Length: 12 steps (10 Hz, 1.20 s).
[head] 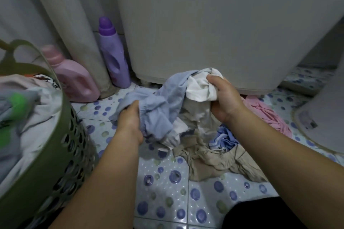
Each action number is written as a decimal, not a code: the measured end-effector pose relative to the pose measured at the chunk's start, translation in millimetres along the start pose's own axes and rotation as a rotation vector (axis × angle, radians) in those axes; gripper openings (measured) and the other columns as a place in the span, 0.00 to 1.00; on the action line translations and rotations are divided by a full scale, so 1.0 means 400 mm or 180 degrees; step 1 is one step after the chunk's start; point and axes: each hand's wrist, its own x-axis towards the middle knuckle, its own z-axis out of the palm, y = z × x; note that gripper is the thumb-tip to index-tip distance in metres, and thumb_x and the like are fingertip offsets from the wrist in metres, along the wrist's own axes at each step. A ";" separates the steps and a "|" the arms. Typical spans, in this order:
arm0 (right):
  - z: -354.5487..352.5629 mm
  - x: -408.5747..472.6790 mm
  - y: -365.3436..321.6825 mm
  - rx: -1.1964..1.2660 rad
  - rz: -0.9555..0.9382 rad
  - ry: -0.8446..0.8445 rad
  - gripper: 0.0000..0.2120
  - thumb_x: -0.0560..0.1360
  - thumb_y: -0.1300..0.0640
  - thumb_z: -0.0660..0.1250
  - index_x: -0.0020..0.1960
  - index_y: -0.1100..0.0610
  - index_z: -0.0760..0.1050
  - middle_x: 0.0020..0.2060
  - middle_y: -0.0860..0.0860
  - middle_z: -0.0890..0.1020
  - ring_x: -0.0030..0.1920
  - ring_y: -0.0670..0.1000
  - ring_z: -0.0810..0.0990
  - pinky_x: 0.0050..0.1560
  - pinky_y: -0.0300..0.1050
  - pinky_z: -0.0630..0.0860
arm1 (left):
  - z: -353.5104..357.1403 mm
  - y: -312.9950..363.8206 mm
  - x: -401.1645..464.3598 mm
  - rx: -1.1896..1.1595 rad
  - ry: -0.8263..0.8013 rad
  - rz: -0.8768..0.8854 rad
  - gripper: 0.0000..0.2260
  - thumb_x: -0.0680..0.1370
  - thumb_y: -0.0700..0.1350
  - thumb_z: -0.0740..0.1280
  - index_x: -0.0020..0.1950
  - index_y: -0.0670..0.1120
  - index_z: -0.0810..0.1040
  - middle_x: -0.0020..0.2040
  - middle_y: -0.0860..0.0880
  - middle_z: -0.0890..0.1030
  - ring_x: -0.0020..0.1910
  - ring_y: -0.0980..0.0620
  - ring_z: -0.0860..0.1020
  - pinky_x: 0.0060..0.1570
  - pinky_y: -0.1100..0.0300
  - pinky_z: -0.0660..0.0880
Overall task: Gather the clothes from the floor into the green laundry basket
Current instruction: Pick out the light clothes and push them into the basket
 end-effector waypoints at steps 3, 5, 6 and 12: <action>0.143 -0.064 -0.025 -0.0036 -0.0048 -0.0793 0.09 0.79 0.60 0.59 0.57 0.58 0.74 0.48 0.55 0.80 0.46 0.51 0.80 0.50 0.43 0.78 | 0.023 0.033 -0.040 0.1132 -0.0435 0.0559 0.21 0.68 0.50 0.67 0.58 0.44 0.80 0.55 0.40 0.83 0.53 0.40 0.81 0.60 0.43 0.76; 0.256 -0.127 -0.115 0.0107 -0.0286 -0.1164 0.08 0.79 0.60 0.60 0.56 0.58 0.74 0.47 0.55 0.81 0.46 0.50 0.80 0.53 0.45 0.78 | -0.003 0.133 -0.185 0.0974 -0.0194 0.1318 0.20 0.74 0.45 0.62 0.66 0.51 0.72 0.59 0.43 0.80 0.55 0.42 0.80 0.60 0.44 0.76; 0.312 -0.163 -0.166 0.0351 -0.0456 -0.1385 0.07 0.79 0.60 0.60 0.53 0.57 0.75 0.45 0.54 0.82 0.43 0.48 0.82 0.50 0.43 0.80 | -0.018 0.196 -0.268 0.0835 -0.0036 0.1694 0.19 0.77 0.44 0.60 0.68 0.50 0.70 0.61 0.43 0.78 0.57 0.43 0.78 0.62 0.43 0.74; 0.737 -0.357 -0.129 0.0884 0.0718 -0.2740 0.12 0.69 0.58 0.61 0.51 0.60 0.75 0.39 0.55 0.82 0.40 0.53 0.80 0.45 0.45 0.77 | -0.495 0.432 -0.525 0.0017 0.1476 0.2443 0.18 0.80 0.47 0.59 0.70 0.50 0.69 0.60 0.42 0.79 0.51 0.44 0.79 0.52 0.46 0.77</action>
